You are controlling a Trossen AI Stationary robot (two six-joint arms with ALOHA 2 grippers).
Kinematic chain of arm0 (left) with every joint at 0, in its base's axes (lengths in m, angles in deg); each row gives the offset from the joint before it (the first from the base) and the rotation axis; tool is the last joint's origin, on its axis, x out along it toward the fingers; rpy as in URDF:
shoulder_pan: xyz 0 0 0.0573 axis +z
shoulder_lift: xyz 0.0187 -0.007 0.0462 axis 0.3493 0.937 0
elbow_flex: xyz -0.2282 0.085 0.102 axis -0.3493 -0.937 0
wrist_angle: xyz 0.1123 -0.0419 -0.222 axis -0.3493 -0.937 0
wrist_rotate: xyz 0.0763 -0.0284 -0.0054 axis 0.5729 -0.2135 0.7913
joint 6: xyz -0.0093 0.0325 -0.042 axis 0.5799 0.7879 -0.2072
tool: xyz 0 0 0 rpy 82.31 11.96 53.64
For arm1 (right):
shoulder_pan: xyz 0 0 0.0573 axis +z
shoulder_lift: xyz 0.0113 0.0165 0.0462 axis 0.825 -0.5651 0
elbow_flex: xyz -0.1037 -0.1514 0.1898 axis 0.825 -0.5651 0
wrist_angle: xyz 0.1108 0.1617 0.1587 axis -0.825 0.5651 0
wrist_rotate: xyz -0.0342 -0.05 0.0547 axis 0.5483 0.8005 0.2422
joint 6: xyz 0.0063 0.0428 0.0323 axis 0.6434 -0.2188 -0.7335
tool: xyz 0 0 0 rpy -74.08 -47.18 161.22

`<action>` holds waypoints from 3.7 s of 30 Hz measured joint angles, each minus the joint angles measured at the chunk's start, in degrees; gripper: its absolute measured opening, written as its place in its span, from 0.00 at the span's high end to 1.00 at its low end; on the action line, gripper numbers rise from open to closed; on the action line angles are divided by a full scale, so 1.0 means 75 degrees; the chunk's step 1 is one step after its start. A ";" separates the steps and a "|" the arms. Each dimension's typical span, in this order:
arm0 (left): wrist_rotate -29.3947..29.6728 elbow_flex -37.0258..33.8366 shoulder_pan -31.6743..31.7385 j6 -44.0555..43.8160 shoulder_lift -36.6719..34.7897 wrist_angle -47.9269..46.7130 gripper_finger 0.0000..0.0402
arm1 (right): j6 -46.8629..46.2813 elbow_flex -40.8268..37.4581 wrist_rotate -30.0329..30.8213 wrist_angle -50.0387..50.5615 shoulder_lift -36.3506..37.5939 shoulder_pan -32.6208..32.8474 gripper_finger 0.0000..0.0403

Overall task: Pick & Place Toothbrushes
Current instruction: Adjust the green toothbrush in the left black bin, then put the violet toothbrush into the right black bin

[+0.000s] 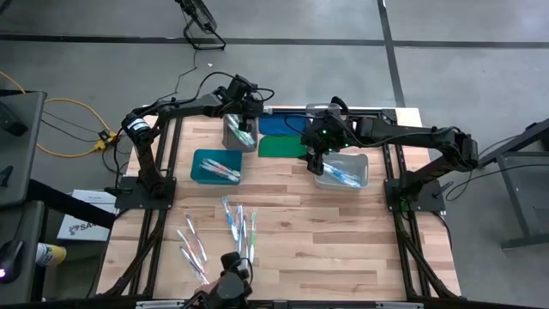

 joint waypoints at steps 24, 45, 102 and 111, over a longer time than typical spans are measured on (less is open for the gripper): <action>-0.1064 0.1062 0.0003 0.1544 -0.0565 -0.3393 0.98 | -0.0015 0.0000 -0.0003 0.0005 0.0000 0.0000 0.40; -0.1662 0.1075 -0.0003 0.5053 -0.0560 -0.5622 0.98 | -0.0015 0.0000 -0.0006 0.0006 0.0000 0.0000 0.40; -0.0860 0.1017 -0.0381 0.1060 -0.2267 -0.7396 0.82 | -0.0966 -0.0003 0.1234 0.1099 0.0289 0.1273 0.40; -0.0405 0.0965 -0.1806 0.0117 -0.3011 -0.8372 0.89 | -0.1355 -0.0006 0.1595 0.1212 0.0906 0.2214 0.40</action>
